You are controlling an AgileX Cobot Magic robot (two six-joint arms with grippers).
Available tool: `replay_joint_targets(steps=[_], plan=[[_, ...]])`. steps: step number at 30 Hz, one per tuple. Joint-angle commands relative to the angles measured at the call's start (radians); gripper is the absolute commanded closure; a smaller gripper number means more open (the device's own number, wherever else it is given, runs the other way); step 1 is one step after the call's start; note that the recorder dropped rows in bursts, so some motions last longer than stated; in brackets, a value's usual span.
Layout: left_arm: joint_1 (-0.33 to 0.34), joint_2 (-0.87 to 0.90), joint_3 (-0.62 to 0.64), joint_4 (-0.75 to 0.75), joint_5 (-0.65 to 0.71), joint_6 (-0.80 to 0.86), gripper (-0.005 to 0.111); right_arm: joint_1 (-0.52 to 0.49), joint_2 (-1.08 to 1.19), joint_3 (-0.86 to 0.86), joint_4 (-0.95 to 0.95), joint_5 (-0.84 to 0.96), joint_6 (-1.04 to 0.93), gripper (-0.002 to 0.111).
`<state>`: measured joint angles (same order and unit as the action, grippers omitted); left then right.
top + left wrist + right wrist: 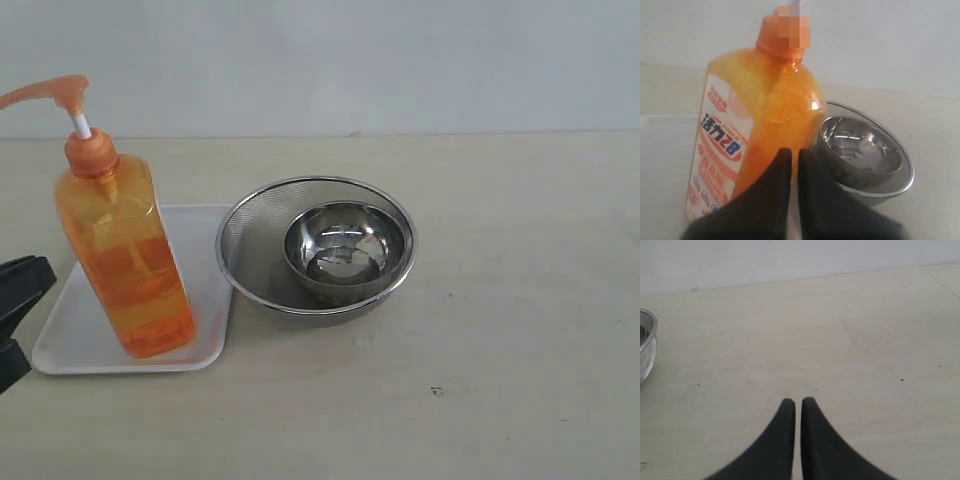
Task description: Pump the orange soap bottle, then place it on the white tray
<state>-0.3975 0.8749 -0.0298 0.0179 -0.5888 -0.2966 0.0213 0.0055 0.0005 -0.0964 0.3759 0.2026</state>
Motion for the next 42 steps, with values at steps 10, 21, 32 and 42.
replay_joint_targets(steps=[10,21,32,42], plan=[[-0.059,0.369,0.008,-0.018,-0.326,-0.065,0.102,-0.002,-0.006,0.0,-0.007,-0.008,0.0,0.108],[-0.15,0.582,0.006,-0.033,-0.48,-0.047,0.101,-0.002,-0.006,0.0,-0.007,-0.007,0.0,0.108],[-0.15,0.58,0.006,-0.083,-0.512,-0.052,-0.003,-0.002,-0.006,0.0,-0.007,-0.007,0.0,0.108],[-0.15,0.58,-0.097,-0.131,-0.462,0.043,-0.003,-0.002,-0.006,0.0,-0.007,-0.007,0.0,0.108]])
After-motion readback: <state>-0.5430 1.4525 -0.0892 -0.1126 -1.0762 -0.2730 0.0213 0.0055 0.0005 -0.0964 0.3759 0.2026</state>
